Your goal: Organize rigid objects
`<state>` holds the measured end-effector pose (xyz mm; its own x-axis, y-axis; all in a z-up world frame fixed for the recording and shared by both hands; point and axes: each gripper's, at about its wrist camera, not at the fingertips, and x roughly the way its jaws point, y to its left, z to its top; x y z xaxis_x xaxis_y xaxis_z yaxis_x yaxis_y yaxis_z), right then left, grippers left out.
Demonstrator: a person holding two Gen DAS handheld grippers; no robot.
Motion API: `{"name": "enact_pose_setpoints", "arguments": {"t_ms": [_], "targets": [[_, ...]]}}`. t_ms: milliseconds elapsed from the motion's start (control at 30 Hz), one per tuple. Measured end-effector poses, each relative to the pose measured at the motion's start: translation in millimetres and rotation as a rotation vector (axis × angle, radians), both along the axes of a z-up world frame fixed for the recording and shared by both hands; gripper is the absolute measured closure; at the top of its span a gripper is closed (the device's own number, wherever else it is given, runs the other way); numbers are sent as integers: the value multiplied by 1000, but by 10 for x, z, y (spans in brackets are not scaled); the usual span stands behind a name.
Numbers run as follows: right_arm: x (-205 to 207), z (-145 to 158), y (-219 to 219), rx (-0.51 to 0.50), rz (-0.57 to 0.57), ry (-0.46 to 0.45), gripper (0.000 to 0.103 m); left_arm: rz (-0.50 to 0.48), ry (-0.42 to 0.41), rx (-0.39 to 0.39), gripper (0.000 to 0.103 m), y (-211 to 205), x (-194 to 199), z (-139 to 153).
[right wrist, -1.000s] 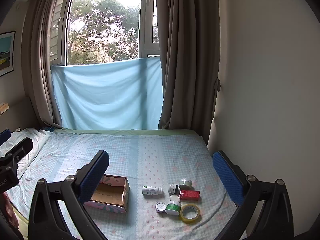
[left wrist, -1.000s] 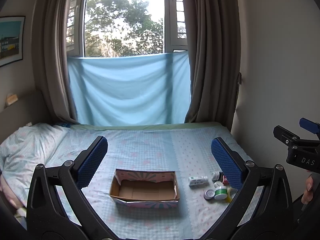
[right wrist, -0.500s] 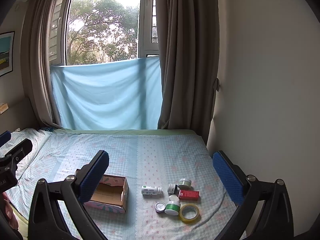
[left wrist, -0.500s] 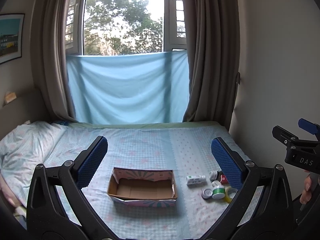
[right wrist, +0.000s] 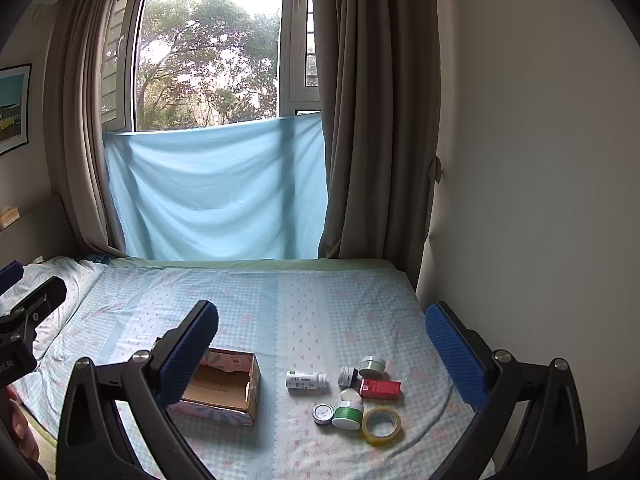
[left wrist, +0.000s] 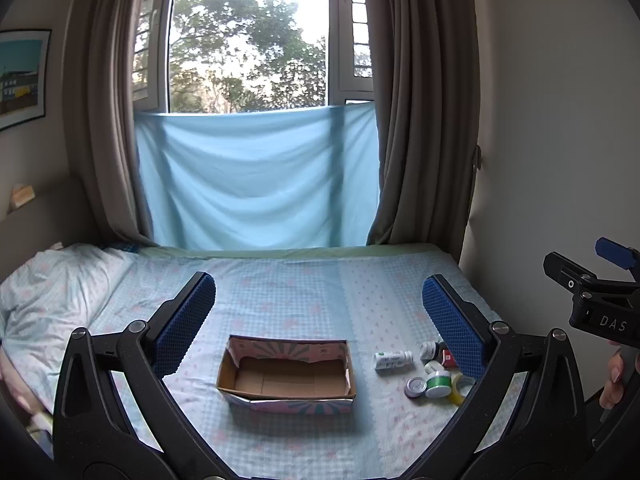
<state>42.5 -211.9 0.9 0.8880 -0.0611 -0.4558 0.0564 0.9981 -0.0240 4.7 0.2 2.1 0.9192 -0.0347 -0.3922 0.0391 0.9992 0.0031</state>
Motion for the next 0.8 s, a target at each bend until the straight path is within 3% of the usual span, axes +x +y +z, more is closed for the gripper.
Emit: {"name": "enact_pose_setpoints", "arguments": {"t_ms": [800], "targets": [[-62,-32,35,-2,-9,-4,0,-5,-2,1,0,-9,-30,-15]]}}
